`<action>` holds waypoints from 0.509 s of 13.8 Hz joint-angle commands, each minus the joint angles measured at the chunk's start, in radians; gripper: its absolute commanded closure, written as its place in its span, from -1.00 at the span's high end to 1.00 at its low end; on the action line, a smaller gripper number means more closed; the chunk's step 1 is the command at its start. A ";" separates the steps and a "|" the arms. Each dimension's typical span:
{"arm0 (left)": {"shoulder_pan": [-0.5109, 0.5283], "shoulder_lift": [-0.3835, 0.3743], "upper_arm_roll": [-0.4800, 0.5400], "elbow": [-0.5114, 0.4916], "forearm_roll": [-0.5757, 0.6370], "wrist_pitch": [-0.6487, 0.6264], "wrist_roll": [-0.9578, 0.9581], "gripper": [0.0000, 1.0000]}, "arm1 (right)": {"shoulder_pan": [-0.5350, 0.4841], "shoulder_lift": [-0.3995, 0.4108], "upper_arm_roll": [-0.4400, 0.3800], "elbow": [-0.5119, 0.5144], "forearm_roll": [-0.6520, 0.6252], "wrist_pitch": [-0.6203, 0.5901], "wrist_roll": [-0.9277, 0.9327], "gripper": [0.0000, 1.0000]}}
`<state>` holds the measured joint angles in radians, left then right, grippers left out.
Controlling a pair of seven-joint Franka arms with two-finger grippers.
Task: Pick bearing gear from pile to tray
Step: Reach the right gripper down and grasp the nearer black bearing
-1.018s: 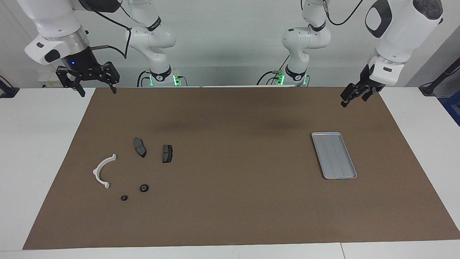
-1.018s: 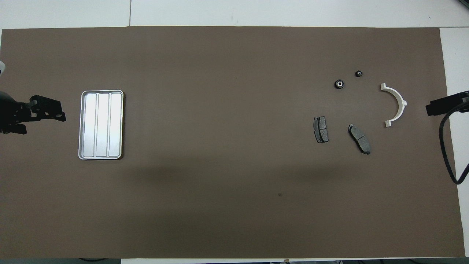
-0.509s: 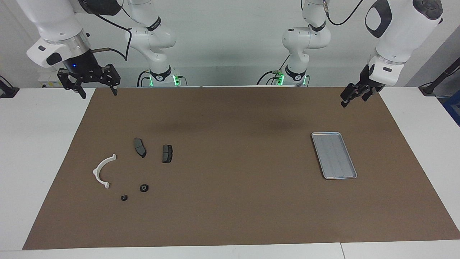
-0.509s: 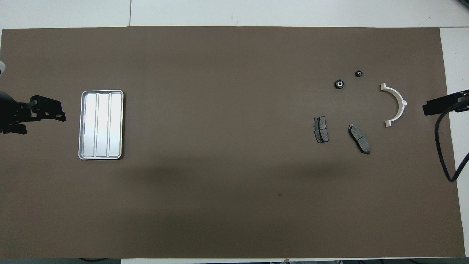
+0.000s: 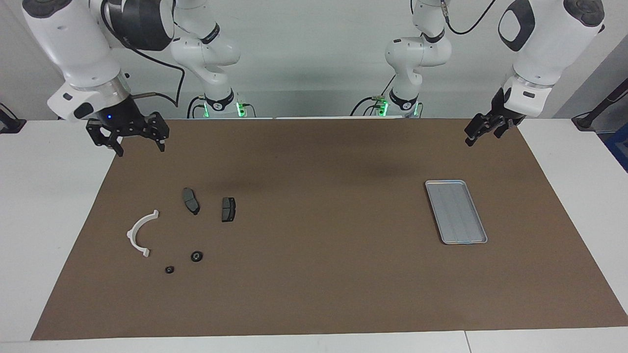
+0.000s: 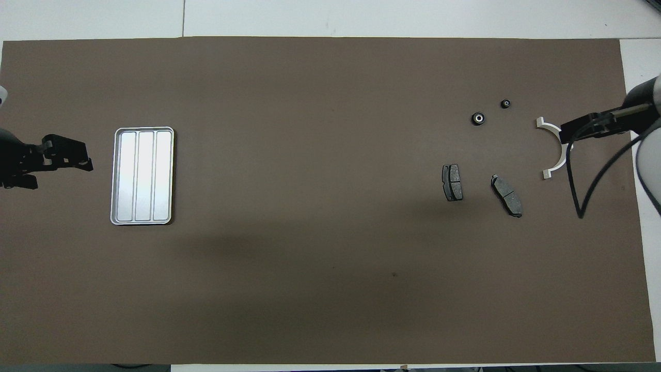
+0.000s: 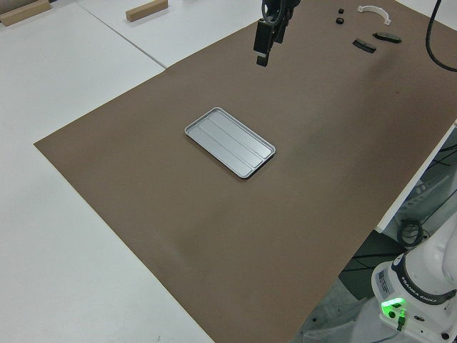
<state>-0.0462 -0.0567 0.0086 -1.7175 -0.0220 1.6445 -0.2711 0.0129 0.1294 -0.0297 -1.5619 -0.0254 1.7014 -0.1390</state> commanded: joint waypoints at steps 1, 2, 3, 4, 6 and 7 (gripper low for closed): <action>-0.011 -0.009 0.011 0.007 -0.009 -0.022 0.001 1.00 | -0.010 0.087 0.042 0.006 -0.010 0.069 0.076 1.00; -0.011 -0.009 0.011 0.007 -0.009 -0.022 0.001 1.00 | -0.005 0.123 0.044 0.009 -0.011 0.101 0.100 1.00; -0.011 -0.009 0.011 0.007 -0.009 -0.022 0.001 1.00 | -0.004 0.151 0.044 0.009 -0.011 0.124 0.114 1.00; -0.011 -0.009 0.011 0.007 -0.009 -0.022 0.001 1.00 | -0.004 0.180 0.044 0.014 -0.011 0.136 0.125 1.00; -0.011 -0.009 0.011 0.007 -0.009 -0.022 0.001 1.00 | -0.004 0.245 0.044 0.017 -0.025 0.153 0.140 1.00; -0.011 -0.009 0.011 0.006 -0.009 -0.022 0.001 1.00 | -0.002 0.271 0.048 0.017 -0.034 0.158 0.145 1.00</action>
<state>-0.0462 -0.0567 0.0086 -1.7175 -0.0220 1.6444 -0.2711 0.0187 0.3503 0.0041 -1.5615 -0.0303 1.8480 -0.0214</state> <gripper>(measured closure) 0.000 0.000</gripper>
